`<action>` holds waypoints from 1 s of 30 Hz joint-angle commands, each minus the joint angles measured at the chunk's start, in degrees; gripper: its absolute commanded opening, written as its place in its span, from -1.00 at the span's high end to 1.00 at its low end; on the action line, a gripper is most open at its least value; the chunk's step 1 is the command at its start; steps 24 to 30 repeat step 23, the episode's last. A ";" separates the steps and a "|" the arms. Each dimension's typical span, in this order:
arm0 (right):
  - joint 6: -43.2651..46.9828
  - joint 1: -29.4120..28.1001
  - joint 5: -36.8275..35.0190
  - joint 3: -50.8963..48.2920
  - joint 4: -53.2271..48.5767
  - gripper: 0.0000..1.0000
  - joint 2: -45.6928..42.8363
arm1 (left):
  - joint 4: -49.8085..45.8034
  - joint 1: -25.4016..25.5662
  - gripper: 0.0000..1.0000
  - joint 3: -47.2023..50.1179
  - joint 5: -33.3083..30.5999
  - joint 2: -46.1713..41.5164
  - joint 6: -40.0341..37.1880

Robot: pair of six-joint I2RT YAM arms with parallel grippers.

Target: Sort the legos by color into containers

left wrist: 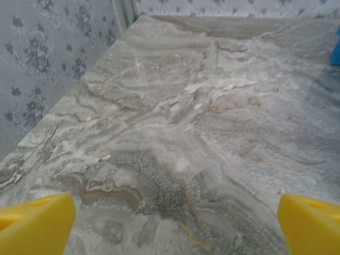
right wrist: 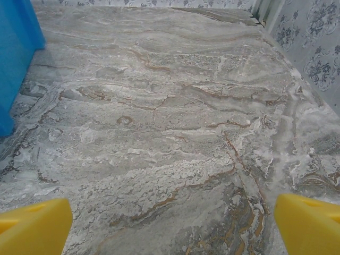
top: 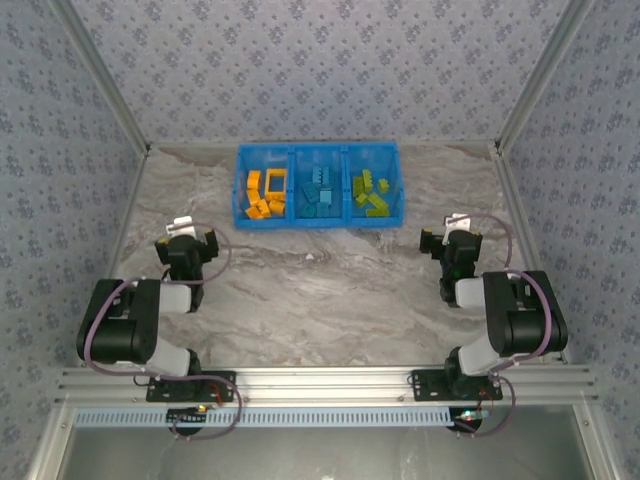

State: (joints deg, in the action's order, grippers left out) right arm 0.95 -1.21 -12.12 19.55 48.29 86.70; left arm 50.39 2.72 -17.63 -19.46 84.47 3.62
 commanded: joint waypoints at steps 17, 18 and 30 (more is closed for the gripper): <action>-0.87 1.56 2.96 1.83 -0.28 -1.00 0.54 | -1.25 -2.59 -0.96 -4.55 6.51 3.19 0.52; -0.86 1.63 3.11 1.89 -0.37 -1.00 0.56 | -1.43 -2.63 -0.96 -4.61 6.50 3.16 0.51; -1.03 2.17 4.24 1.89 -0.47 -1.00 0.45 | -1.52 -2.54 -0.96 -4.76 6.42 3.18 0.48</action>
